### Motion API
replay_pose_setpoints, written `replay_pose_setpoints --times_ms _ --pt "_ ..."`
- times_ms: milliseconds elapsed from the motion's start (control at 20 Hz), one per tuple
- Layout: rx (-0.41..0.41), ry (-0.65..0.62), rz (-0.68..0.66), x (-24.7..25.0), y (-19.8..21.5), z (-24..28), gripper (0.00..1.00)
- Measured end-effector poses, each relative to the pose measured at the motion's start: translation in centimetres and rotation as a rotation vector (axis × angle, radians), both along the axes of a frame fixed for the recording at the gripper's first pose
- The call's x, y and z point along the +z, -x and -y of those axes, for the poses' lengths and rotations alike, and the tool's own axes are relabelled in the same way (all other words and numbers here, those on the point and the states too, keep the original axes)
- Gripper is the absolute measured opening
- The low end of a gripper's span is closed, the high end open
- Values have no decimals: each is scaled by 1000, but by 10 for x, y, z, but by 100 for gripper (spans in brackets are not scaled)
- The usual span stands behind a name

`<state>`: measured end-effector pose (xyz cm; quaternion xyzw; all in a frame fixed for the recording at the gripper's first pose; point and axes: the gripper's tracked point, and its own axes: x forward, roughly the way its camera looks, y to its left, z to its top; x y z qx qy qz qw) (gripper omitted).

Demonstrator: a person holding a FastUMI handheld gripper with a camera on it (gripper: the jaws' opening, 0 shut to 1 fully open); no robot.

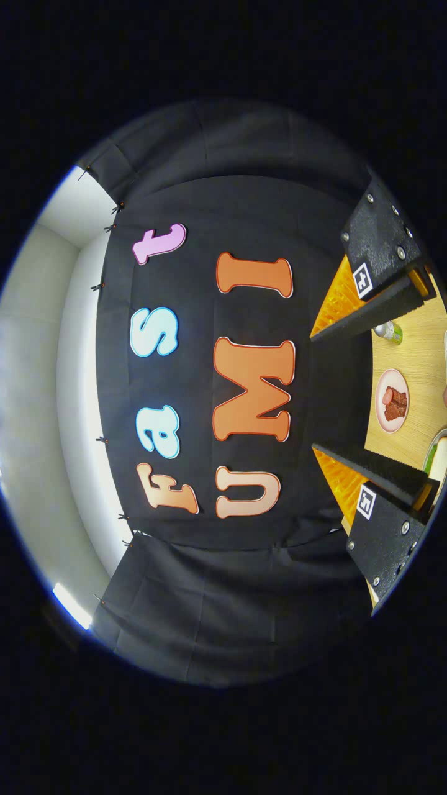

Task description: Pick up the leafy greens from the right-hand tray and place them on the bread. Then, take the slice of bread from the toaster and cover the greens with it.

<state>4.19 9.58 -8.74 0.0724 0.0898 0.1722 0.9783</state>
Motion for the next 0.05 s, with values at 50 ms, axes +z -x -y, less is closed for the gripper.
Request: replay_pose_setpoints --times_ms 50 --pt "-1 -2 1 1 0 0 93"
